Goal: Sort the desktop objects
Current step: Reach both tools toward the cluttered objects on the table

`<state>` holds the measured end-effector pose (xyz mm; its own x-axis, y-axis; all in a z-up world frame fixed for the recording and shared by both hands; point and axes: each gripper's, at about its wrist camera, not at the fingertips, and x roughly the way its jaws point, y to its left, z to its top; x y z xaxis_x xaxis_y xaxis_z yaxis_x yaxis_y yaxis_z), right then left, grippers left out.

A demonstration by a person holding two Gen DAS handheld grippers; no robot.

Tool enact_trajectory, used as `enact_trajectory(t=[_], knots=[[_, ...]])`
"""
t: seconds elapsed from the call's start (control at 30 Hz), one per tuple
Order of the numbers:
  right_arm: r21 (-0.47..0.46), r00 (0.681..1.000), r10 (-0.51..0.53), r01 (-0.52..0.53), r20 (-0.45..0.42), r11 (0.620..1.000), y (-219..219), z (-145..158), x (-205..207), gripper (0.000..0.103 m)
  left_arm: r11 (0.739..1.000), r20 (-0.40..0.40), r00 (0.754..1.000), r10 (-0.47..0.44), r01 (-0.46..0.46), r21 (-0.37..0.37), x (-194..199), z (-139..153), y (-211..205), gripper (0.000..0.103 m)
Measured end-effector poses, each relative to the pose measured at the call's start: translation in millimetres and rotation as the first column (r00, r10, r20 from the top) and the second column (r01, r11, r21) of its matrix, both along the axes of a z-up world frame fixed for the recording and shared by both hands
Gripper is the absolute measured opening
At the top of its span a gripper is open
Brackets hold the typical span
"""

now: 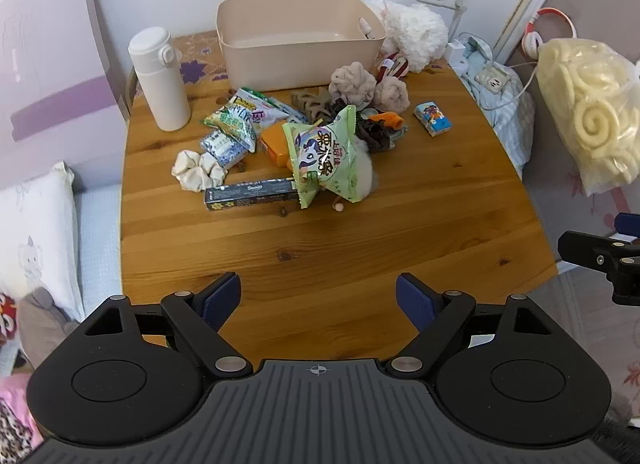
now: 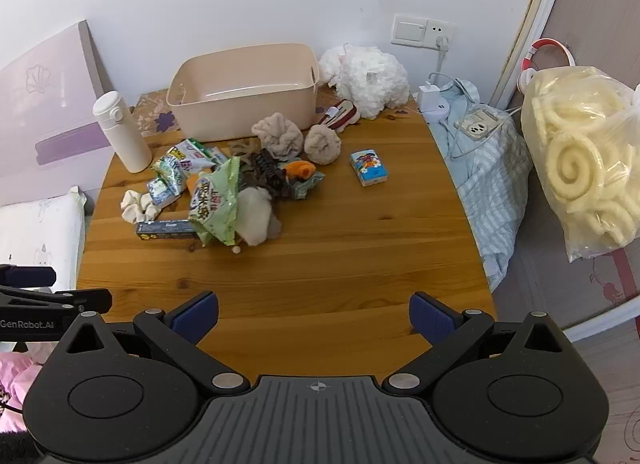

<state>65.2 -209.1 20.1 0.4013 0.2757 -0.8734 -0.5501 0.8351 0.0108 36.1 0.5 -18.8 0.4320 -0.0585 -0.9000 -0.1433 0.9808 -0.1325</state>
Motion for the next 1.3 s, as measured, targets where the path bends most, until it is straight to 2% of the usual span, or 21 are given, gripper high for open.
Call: enact_trajectory(t=[0.1,0.3,0.67,1.0,1.13,1.3], knots=[[0.024,0.999,0.004,-0.003,-0.048,1.0,-3,-3,14,0.103,1.0,-0.012,1.0,0.011,-0.011,0.001,8,-2,-3,0.086],[-0.001,0.998,0.026,-0.026,-0.064,1.0,2,-9,33,0.103,0.999,-0.03,0.999,0.04,-0.04,0.0,28,-4,-6,0.086],[-0.005,0.991,0.054,-0.055,-0.123,0.998,3,-22,87,0.103,0.992,-0.097,0.988,0.119,-0.123,-0.037,74,-24,-13,0.086],[-0.046,0.986,0.148,-0.152,-0.075,0.987,19,-42,148,0.103,0.975,-0.099,0.971,0.22,-0.222,-0.012,126,-45,-17,0.086],[-0.023,0.976,0.209,-0.211,-0.066,0.977,21,-54,172,0.103,0.969,-0.107,0.964,0.242,-0.246,-0.028,142,-59,-20,0.086],[-0.016,0.961,0.269,-0.27,-0.059,0.963,28,-72,199,0.103,0.962,-0.114,0.956,0.269,-0.271,-0.007,157,-74,-25,0.086]])
